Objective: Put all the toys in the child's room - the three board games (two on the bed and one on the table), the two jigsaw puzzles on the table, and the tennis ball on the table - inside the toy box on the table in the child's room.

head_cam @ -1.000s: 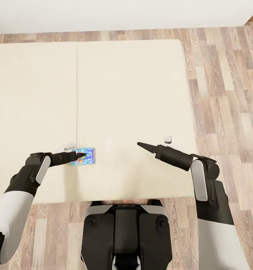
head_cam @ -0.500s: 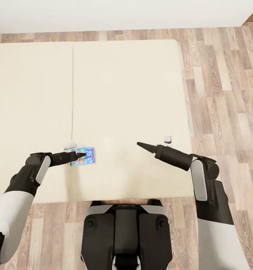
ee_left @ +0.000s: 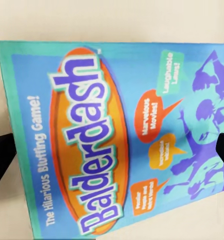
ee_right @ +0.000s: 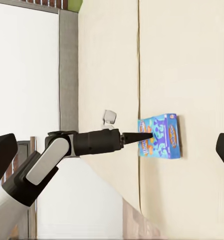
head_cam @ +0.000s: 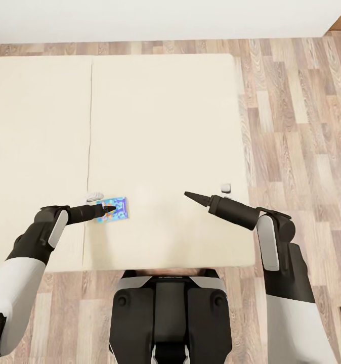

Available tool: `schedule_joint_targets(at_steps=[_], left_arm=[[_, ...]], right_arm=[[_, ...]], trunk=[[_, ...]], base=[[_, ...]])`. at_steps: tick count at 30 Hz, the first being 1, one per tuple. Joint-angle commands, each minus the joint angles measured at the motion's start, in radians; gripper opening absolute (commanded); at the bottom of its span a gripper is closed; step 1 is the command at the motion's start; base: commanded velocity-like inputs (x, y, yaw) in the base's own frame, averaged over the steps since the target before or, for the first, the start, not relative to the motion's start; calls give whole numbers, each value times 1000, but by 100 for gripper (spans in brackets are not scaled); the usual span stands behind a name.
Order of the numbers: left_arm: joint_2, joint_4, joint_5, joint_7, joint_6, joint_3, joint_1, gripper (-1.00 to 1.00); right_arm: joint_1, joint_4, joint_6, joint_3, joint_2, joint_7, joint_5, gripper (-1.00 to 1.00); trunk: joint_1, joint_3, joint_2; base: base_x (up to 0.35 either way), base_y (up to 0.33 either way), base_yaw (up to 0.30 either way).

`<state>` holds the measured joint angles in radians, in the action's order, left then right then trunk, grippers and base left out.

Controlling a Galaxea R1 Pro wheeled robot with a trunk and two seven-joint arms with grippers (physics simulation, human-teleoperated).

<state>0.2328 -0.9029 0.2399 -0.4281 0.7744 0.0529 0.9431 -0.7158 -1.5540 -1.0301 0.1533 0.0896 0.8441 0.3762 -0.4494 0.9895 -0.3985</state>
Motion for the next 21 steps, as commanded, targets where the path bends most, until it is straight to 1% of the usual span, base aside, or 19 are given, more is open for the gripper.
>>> schedule_joint_targets(at_steps=[1,12,17,21], left_arm=[[0,-1,1,-3,7,2,0,100],[-1,-1,1,-2,6,1,0,100],[-10,-1,1,-2,6,0,0,100],[-11,-1,1,-1,6,1,0,100]], right_arm=[[-1,0,-4,2,1,7,-5,100],[-1,0,-4,2,1,7,-6,100],[-1,1,-4,2,1,7,-8,100],[-1,1,-4,2,1,7,-8,100]], trunk=[[-1,1,-2],[-1,1,-2],[-1,1,-2],[-1,1,-2]], base=[[0,-137,70],[0,-108,87],[0,-159,95],[0,-62,97]])
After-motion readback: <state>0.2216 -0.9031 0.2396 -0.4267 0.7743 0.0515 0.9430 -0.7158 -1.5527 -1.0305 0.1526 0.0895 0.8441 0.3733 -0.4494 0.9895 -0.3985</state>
